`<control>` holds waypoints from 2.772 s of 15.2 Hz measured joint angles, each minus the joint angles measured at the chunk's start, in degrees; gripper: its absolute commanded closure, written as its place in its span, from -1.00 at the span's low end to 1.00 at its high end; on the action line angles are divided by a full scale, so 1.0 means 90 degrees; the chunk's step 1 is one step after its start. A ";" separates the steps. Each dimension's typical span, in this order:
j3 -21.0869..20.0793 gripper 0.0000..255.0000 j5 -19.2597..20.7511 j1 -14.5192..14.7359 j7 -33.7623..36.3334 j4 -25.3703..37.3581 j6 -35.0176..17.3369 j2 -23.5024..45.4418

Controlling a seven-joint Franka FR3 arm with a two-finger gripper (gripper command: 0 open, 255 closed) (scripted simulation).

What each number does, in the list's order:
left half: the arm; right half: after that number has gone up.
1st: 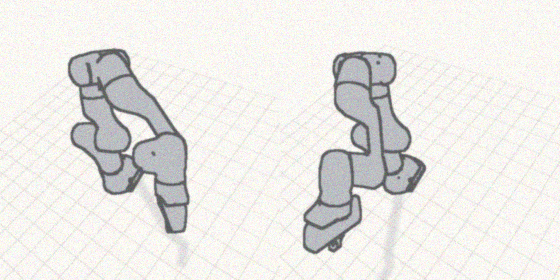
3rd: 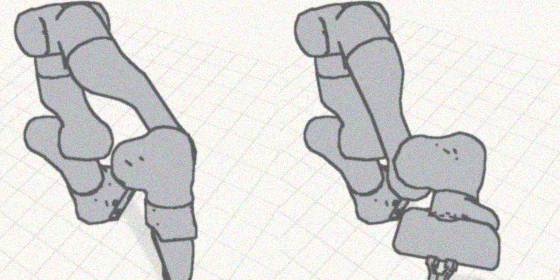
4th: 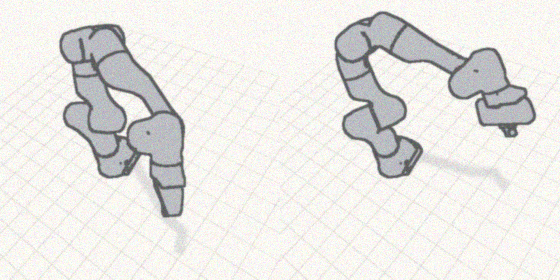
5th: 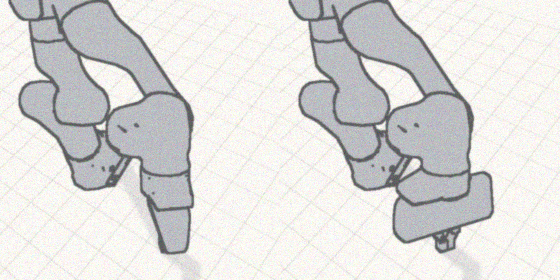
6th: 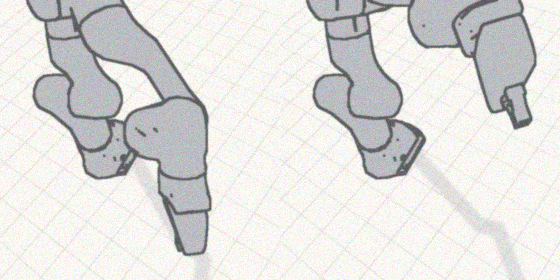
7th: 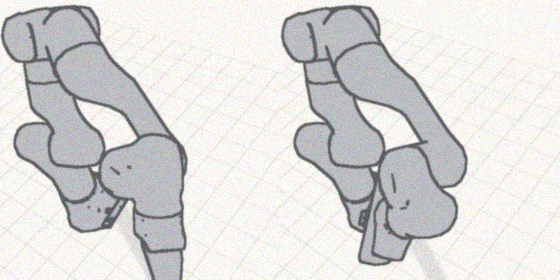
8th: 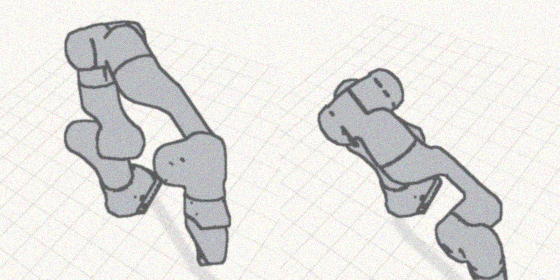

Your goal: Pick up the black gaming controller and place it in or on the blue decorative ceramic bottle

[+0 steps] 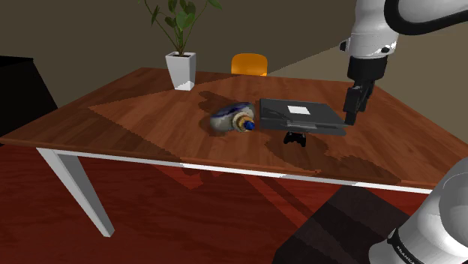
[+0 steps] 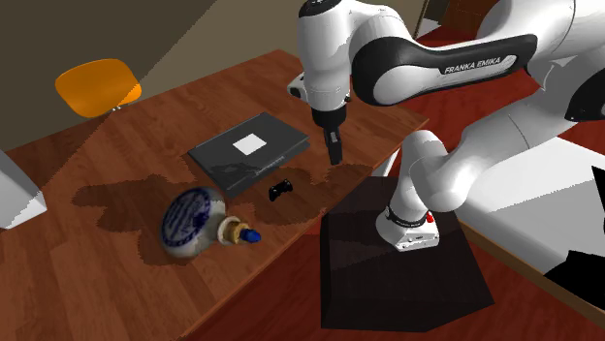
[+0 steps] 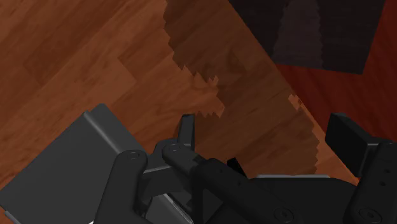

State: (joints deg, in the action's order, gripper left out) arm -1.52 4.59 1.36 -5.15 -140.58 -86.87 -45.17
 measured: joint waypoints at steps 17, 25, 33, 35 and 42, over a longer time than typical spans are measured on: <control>0.0307 -1.00 -0.1135 0.0011 0.0478 0.0301 -0.3297 0.2903; 0.0294 -1.00 -0.1238 0.0044 0.0447 -0.0034 -0.3995 0.3233; 0.0292 1.00 -0.1242 0.0047 0.0446 -0.0051 -0.4039 0.3257; 0.0292 1.00 -0.1242 0.0047 0.0446 -0.0051 -0.4039 0.3257; 0.0292 1.00 -0.1242 0.0047 0.0446 -0.0051 -0.4040 0.3257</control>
State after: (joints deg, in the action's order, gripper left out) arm 1.11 -6.59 1.78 -1.14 -141.04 -123.23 -15.86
